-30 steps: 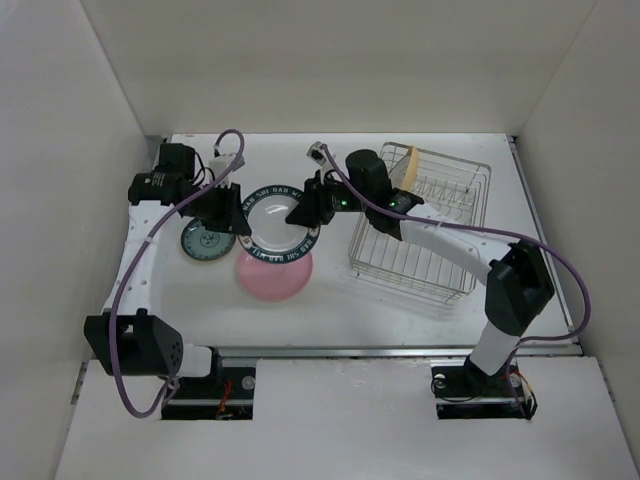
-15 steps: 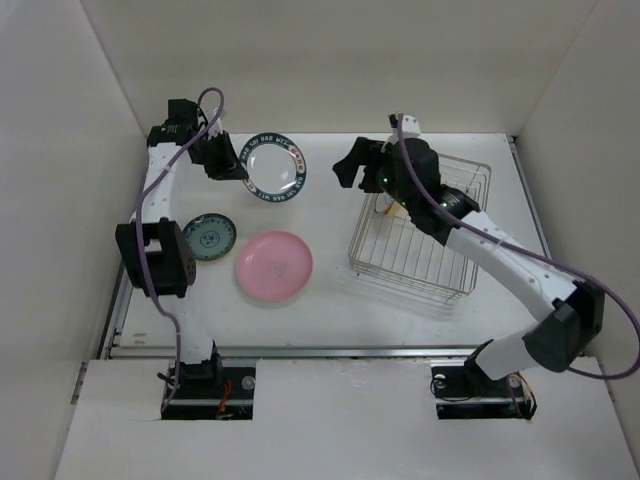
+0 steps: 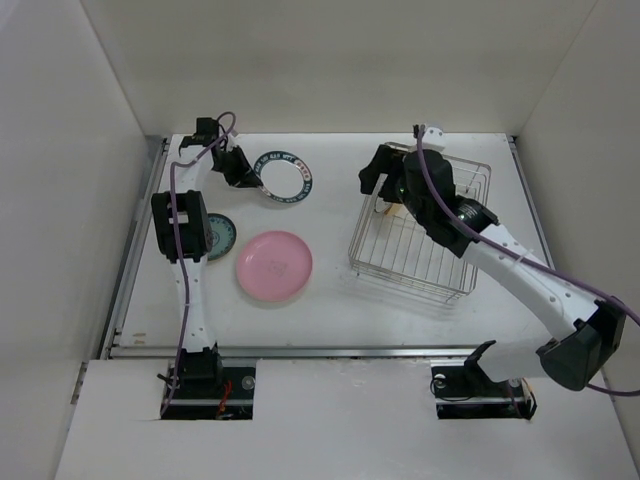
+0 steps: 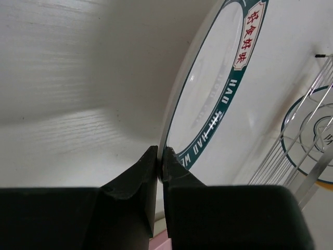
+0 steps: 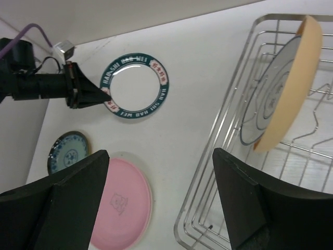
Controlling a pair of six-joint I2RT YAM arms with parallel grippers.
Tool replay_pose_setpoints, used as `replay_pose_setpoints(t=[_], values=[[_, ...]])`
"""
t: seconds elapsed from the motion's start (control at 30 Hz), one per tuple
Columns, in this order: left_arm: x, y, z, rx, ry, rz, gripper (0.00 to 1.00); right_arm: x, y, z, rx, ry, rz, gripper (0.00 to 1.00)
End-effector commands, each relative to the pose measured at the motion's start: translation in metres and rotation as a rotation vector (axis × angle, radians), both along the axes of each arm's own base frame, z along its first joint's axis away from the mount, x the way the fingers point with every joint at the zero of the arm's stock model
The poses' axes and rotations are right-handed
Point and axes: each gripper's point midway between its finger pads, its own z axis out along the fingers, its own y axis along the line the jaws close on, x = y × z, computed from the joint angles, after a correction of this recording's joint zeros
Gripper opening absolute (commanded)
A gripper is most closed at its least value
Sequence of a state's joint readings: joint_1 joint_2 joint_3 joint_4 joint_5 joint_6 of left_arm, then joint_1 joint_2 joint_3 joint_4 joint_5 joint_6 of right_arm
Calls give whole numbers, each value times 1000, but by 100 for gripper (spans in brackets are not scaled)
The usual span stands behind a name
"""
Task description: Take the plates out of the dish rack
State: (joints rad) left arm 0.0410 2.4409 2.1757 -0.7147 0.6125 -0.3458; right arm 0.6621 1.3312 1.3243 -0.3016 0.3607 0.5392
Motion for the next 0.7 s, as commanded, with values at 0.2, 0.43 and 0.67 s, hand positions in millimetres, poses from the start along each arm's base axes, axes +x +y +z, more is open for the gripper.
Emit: replay_pose_setpoints(t=[0.2,0.43,0.67], values=[[-30,14,-7,136,106,9,18,7,-93,-1,-144,18,-474,89],[-42,27,3,223,88,-3,52,50,-119,-21,-237,99,-602,89],[-74,37,24,287,126,-28,58,94,-122,-64,-252,212,-586,89]])
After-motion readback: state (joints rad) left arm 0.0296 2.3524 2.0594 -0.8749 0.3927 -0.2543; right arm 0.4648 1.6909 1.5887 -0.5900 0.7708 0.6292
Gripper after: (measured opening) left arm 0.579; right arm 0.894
